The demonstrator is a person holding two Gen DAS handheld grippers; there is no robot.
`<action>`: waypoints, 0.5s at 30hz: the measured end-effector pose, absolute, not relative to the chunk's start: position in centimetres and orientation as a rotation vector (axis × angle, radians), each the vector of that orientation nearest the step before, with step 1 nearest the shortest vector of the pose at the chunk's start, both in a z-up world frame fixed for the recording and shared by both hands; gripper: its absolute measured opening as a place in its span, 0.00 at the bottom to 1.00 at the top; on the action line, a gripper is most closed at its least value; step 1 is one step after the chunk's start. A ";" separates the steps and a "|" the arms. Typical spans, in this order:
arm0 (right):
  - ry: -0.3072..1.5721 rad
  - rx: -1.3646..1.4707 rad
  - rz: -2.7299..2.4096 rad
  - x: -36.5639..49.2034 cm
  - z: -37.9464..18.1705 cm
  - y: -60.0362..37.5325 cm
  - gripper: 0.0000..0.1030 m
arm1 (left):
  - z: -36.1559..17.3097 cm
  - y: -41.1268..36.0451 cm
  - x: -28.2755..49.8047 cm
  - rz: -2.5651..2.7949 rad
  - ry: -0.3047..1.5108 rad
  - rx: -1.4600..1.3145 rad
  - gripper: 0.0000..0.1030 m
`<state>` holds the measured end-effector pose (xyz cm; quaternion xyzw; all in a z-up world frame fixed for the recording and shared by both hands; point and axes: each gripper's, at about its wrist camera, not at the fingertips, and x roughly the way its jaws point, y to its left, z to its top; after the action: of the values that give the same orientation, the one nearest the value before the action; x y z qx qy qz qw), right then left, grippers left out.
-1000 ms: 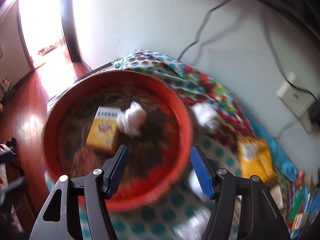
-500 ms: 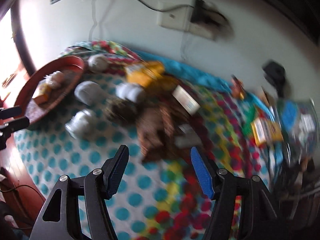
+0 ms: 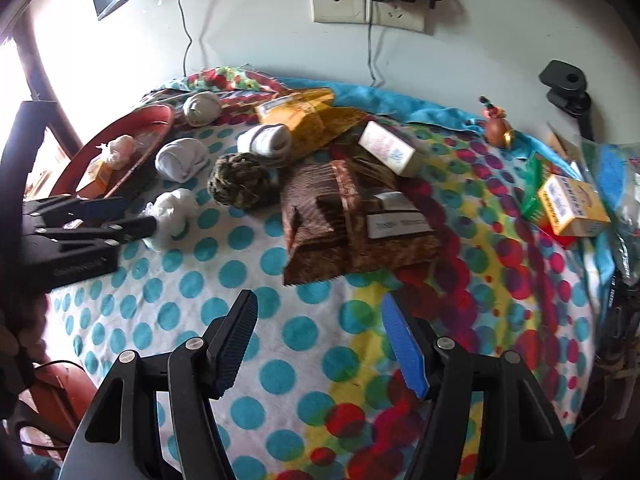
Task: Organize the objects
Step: 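Move the left tool to the white plastic bag and grasp it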
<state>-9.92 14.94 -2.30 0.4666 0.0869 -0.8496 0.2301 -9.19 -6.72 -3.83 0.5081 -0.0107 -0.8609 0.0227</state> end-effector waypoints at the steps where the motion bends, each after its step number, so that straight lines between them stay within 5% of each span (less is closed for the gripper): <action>1: 0.237 1.280 -2.334 -10.0 -2.4 14.8 0.61 | -4.1 -6.5 -9.4 -2.673 -0.039 1.588 0.54; 15: 0.305 1.201 -2.285 -11.6 -2.2 11.2 0.61 | -6.5 -6.5 -11.2 -2.670 -0.027 1.577 0.54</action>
<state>-11.64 11.18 -2.17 0.4453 0.1132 -0.8468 0.2679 -11.24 -6.45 -6.53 0.5085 -0.0086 -0.8608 0.0205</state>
